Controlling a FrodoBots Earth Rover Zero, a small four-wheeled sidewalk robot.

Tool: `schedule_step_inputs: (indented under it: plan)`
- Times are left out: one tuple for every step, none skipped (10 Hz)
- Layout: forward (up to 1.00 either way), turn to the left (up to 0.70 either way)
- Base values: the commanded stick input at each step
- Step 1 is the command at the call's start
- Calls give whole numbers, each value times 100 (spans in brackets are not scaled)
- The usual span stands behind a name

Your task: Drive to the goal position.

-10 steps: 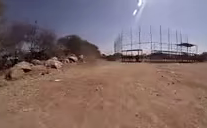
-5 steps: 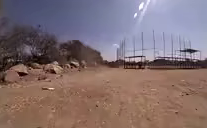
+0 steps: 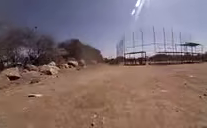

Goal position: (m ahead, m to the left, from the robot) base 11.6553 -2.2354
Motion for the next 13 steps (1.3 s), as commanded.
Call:
schedule_step_inputs:
  plan:
    - [100, 0]
    - [100, 0]
    - [100, 0]
    - [100, 0]
    - [100, 0]
    - [100, 0]
    - [100, 0]
    - [100, 0]
    - [100, 0]
    - [100, 0]
    - [100, 0]
    - [100, 0]
    - [100, 0]
